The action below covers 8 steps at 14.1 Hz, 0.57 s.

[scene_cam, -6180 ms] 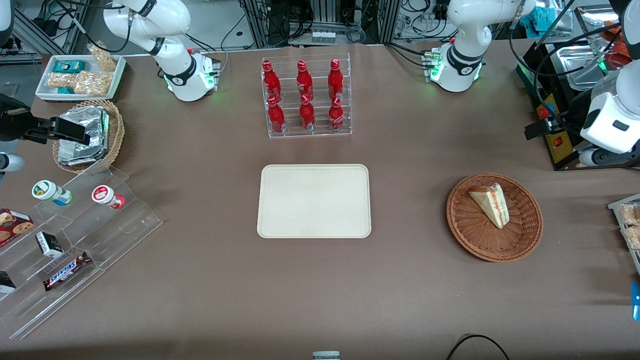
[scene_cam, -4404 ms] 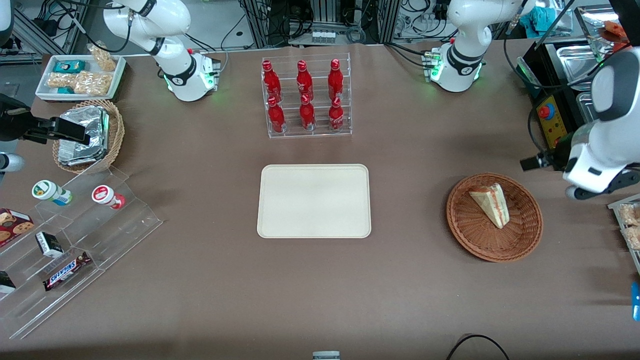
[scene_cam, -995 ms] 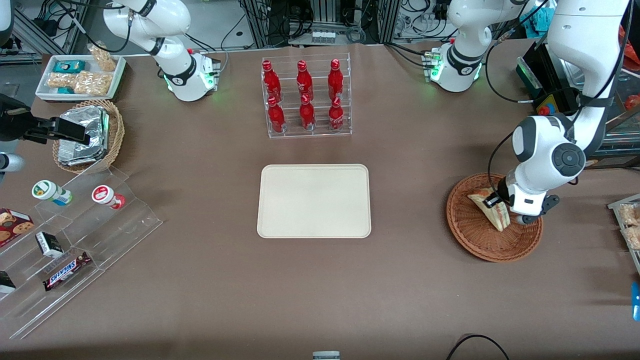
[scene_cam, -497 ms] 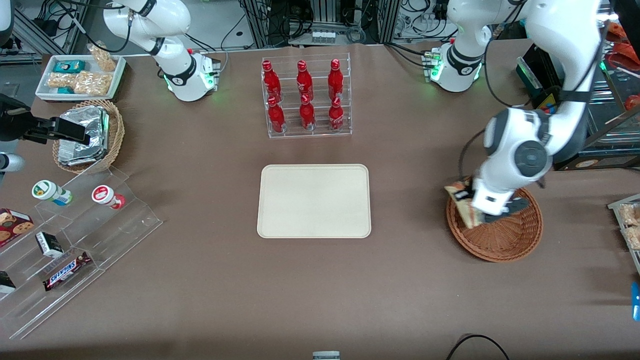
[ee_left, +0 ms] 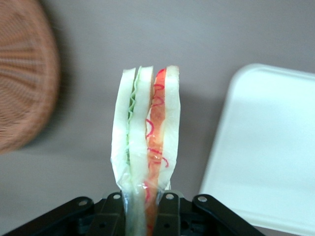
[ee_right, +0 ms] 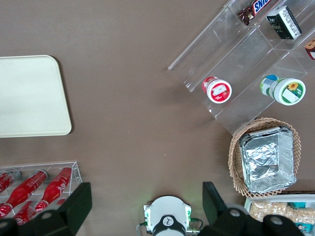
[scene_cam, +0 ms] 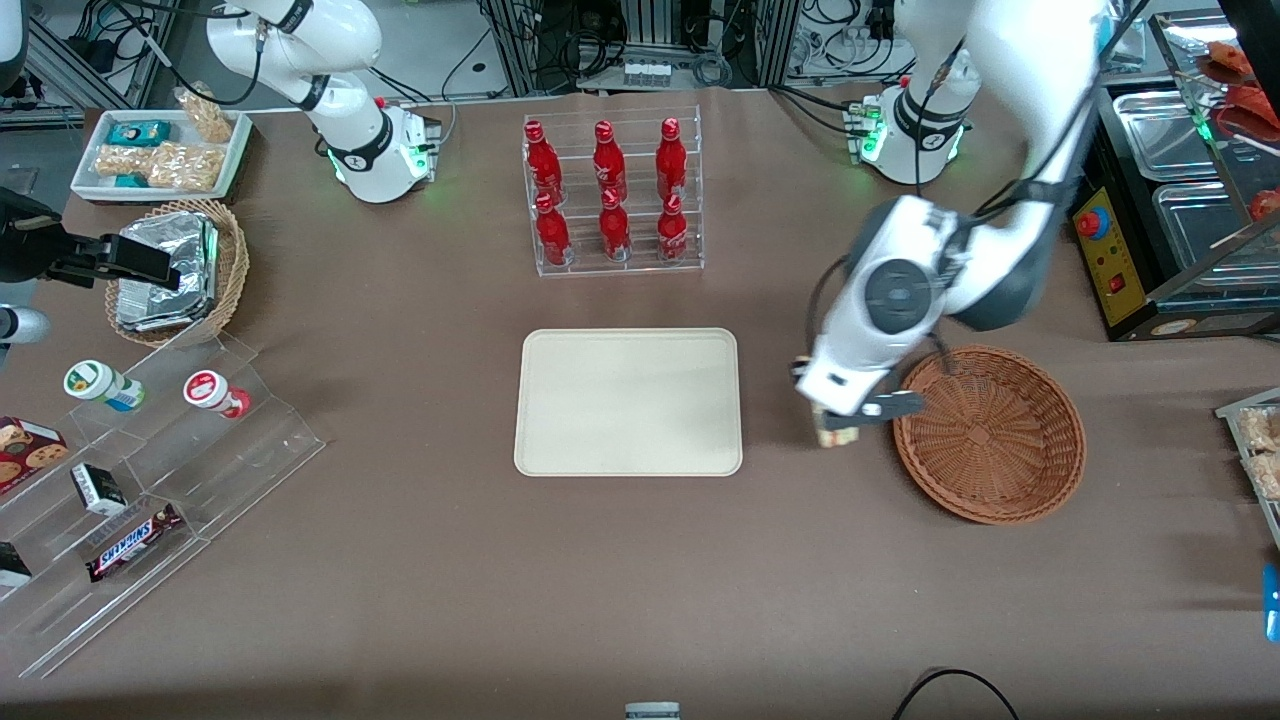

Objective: Place sandwich from basket to tray
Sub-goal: 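Lift the sandwich and carry it over the cream tray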

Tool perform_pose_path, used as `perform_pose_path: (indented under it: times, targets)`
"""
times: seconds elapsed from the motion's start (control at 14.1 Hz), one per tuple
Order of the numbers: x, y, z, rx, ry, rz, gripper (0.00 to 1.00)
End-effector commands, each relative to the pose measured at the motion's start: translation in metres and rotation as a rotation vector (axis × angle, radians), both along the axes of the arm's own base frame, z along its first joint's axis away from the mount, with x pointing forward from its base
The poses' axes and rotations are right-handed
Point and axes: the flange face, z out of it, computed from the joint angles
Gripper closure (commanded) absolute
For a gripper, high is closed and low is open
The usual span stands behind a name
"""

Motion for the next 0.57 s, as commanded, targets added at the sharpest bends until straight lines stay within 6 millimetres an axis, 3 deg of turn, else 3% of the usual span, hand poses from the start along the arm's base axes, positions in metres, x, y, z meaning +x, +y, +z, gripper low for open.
perform_pose_path:
  times: [0.0, 0.5]
  targets:
    - [0.004, -0.072, -0.028, -0.049, 0.046, -0.004, 0.85]
    - [-0.036, -0.187, -0.055, -0.092, 0.024, -0.051, 0.81]
